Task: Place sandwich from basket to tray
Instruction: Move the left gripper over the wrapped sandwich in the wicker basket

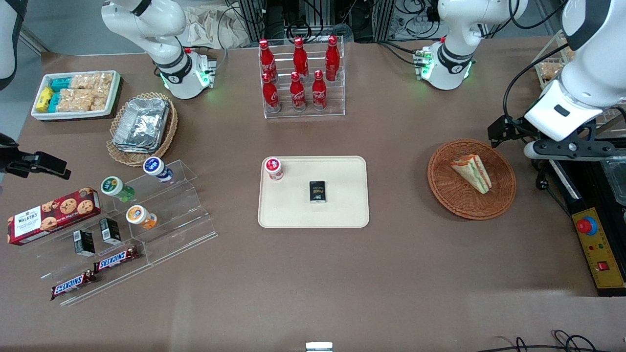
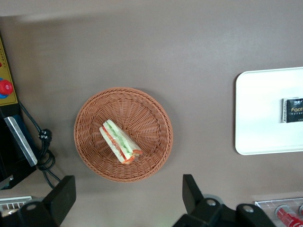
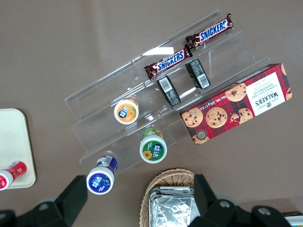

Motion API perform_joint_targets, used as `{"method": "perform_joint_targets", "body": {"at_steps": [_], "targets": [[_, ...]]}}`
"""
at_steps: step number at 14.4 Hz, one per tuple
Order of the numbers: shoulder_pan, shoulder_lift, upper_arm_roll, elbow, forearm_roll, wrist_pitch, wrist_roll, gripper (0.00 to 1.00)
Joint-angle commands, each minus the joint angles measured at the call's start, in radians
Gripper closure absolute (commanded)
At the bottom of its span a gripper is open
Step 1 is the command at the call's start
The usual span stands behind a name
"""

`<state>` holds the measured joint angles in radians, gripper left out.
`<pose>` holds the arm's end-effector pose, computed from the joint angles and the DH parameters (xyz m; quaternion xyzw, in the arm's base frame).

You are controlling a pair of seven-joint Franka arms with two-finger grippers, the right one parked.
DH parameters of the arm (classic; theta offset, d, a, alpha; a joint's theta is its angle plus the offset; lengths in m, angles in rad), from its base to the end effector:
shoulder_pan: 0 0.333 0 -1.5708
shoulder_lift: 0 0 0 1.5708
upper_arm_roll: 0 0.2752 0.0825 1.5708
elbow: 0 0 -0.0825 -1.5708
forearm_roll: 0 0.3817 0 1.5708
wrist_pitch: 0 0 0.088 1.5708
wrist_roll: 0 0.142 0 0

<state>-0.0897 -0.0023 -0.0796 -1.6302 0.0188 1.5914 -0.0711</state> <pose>0.5430 -0.0902 0.5239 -0.9986 0.0494 0.0170 0.0116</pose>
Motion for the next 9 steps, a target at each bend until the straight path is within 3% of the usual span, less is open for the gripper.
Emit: {"method": "perform_joint_targets", "body": {"at_steps": [1,4,9], "targets": [[-0.016,0.022,0.017,0.032,0.004,-0.028,0.027,0.0],[-0.018,0.041,0.018,0.029,0.004,-0.03,-0.056,0.0],[0.001,-0.051,0.027,-0.224,0.03,0.03,-0.325,0.0]]}}
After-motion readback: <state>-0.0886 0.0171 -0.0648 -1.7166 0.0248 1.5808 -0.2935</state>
